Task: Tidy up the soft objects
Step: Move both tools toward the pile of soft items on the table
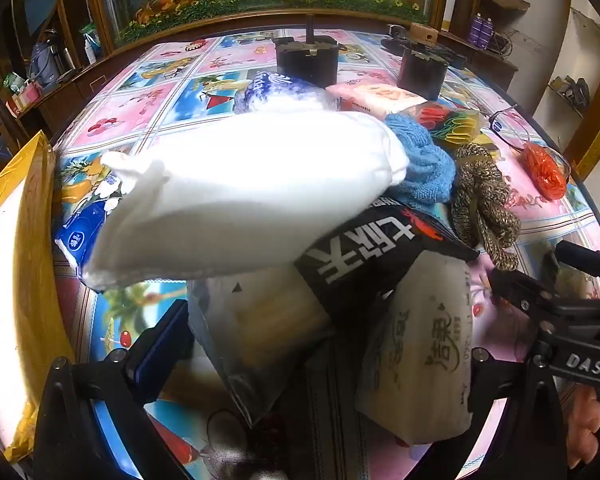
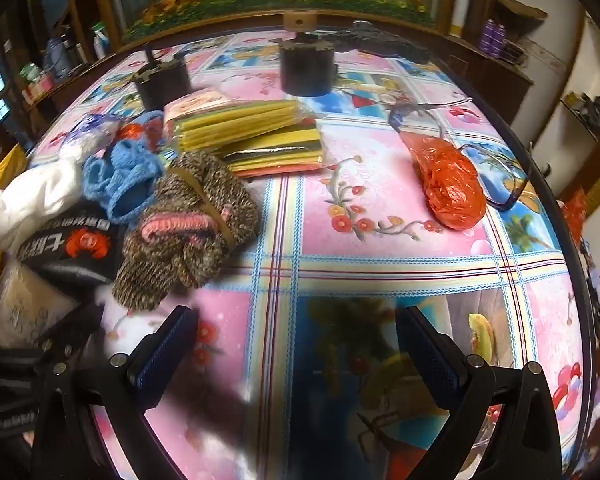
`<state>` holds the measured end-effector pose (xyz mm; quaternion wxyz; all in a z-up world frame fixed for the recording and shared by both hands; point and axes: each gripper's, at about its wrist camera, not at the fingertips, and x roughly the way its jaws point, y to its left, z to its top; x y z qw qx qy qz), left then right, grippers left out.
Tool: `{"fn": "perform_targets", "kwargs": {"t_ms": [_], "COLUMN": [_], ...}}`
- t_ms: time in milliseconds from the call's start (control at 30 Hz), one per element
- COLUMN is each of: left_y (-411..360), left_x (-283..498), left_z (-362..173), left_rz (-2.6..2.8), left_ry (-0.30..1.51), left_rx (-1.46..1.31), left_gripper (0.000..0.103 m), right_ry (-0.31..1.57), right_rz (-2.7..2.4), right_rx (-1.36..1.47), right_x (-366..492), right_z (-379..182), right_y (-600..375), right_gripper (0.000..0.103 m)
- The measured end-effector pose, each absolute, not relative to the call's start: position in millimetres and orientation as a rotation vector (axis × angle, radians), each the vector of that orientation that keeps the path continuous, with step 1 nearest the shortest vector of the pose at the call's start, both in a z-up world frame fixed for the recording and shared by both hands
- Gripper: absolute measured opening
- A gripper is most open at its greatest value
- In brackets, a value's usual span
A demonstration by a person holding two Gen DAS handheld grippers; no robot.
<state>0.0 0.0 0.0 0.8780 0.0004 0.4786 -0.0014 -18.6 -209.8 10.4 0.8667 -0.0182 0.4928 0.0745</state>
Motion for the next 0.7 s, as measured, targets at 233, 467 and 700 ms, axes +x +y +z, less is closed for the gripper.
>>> {"fn": "perform_targets", "kwargs": {"t_ms": [233, 467, 700], "left_y": [0, 0, -2], "left_x": [0, 0, 0], "left_z": [0, 0, 0], "left_rz": [-0.003, -0.003, 0.029], "left_ry": [0.998, 0.998, 1.004], "left_rx": [0.001, 0.001, -0.011], "left_gripper": [0.103, 0.103, 0.103], "right_ry": [0.931, 0.854, 0.864], "right_rz": [0.294, 0.285, 0.319], "right_rx": [-0.017, -0.011, 0.133], "right_x": [-53, -61, -56], "right_z": [37, 59, 52], "right_y": [-228, -254, -271], "right_gripper": [0.097, 0.097, 0.097]}}
